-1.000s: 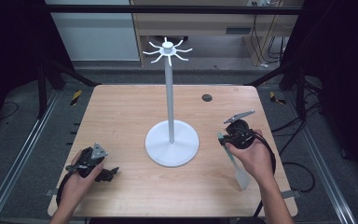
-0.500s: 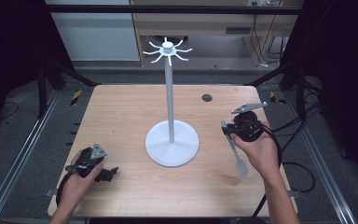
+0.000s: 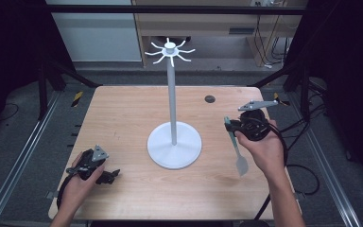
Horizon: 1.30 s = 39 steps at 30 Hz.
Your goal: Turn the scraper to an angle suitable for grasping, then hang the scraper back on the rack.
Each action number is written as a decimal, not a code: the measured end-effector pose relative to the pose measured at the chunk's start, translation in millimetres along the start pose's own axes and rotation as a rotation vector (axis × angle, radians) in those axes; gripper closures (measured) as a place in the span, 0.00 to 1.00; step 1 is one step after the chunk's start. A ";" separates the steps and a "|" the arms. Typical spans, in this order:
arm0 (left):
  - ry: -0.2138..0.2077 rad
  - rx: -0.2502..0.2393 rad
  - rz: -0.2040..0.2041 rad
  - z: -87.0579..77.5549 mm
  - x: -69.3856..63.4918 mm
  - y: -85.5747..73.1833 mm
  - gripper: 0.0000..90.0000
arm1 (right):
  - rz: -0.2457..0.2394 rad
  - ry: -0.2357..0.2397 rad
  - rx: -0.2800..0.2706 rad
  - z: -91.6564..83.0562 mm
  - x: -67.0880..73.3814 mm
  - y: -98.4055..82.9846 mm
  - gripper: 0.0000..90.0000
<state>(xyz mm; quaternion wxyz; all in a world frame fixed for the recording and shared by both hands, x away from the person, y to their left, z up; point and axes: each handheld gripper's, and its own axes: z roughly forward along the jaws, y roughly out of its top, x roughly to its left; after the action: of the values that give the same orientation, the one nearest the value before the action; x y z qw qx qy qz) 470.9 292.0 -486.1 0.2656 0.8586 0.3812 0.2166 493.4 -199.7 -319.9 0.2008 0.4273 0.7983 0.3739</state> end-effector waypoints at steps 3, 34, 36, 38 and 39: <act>-0.001 0.001 0.002 0.1 -0.3 0.1 0.04 | -0.002 0.000 -0.003 -1.0 0.6 2.0 0.83; -0.002 -0.001 -0.001 0.0 -0.4 0.4 0.04 | 0.006 0.019 -0.210 -26.6 17.3 37.9 0.83; -0.002 -0.002 -0.001 0.2 -0.4 0.4 0.04 | -0.001 0.024 -0.222 -27.5 19.1 41.4 0.83; -0.002 -0.001 -0.001 0.2 -0.4 0.3 0.04 | -0.008 0.027 -0.228 -28.3 20.4 44.4 0.83; -0.002 -0.002 -0.001 0.2 -0.3 0.3 0.04 | -0.007 0.029 -0.231 -29.0 21.6 46.6 0.83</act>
<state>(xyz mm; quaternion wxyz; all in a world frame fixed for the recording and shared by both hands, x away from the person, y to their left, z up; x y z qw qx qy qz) 470.9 291.5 -486.0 0.2666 0.8585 0.3811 0.2161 487.7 -177.5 -265.6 0.2385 0.3929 0.7543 0.4688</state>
